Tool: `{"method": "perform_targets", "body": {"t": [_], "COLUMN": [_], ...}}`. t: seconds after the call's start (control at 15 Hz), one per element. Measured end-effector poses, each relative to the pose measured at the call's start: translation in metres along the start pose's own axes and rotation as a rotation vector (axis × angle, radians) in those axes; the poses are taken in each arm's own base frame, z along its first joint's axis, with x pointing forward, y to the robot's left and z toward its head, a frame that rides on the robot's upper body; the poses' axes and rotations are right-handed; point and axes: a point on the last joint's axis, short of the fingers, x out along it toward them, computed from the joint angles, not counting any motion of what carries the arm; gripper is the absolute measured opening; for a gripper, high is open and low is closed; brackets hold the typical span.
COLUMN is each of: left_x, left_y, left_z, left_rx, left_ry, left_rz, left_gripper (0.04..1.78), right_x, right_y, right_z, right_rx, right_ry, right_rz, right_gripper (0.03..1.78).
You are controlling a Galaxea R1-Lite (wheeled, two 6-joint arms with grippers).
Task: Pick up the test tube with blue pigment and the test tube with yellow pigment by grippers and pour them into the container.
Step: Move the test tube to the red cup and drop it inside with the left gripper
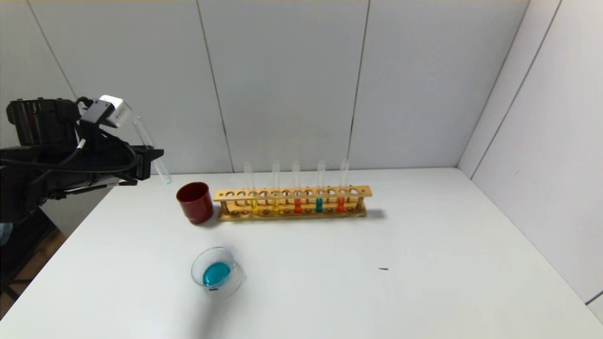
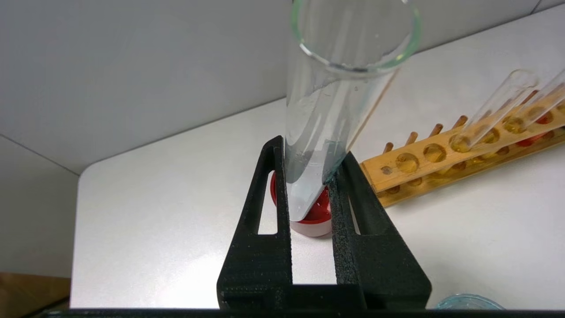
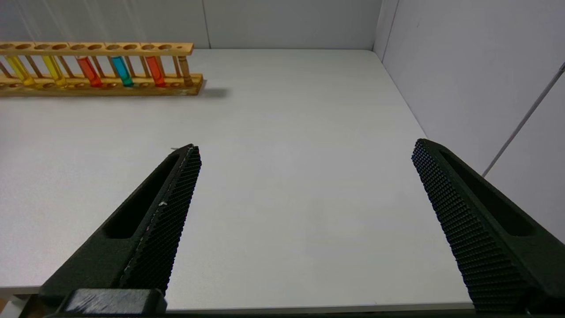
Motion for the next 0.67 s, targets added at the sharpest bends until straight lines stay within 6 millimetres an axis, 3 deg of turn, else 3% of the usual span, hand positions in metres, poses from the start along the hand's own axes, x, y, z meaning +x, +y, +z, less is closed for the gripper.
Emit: {"method": "perform_targets", "body": {"t": [0.4,0.67], "left_x": [0.052,0.069], "left_y": [0.000,-0.003], "left_z": [-0.021,-0.033], "left_rx": [-0.030,-0.052], "left_ry": [0.007,0.038], "left_rz": [-0.033,-0.050], "left_gripper": [0.30,0.30], "right_x": [0.000,0.000], "right_y": [0.000,0.000], "right_z": [0.000,0.000], "right_rx": [0.000,0.000], "right_ry": [0.000,0.000], "right_rz": [0.000,0.000], "right_gripper": [1.75,1.75]}}
